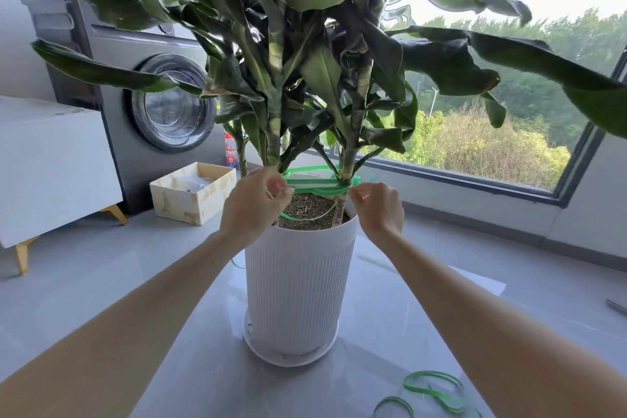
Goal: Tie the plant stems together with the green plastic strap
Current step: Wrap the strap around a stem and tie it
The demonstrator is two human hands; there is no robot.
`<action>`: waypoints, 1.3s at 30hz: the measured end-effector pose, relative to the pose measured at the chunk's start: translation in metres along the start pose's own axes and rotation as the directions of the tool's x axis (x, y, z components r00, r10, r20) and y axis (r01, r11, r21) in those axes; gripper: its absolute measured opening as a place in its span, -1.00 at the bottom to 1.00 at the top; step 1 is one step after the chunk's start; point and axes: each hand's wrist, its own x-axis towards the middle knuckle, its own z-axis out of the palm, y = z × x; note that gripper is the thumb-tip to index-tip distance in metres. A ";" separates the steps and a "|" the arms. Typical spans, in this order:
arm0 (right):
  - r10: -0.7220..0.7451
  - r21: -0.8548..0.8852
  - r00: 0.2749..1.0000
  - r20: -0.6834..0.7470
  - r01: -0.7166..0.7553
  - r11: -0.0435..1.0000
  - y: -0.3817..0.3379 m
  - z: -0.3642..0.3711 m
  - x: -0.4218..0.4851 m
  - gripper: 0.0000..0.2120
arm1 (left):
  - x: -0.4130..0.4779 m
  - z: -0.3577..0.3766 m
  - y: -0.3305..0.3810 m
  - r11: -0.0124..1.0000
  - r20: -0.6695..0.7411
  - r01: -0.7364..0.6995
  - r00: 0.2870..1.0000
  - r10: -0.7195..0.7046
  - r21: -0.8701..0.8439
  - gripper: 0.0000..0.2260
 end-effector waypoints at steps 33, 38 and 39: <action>-0.326 -0.275 0.941 0.088 0.338 0.900 -0.007 -0.011 0.023 -0.85 | 0.011 0.048 0.026 0.899 -0.041 -0.110 0.989 0.140 0.423 -0.79; -0.273 -0.275 0.950 0.154 0.306 0.911 -0.013 -0.001 0.023 -0.82 | 0.009 0.044 0.023 0.896 -0.050 -0.127 0.985 0.163 0.425 -0.82; -0.252 -0.253 0.956 0.152 0.284 0.925 -0.014 0.000 0.023 -0.82 | 0.008 0.042 0.021 0.898 -0.054 -0.136 0.983 0.174 0.419 -0.83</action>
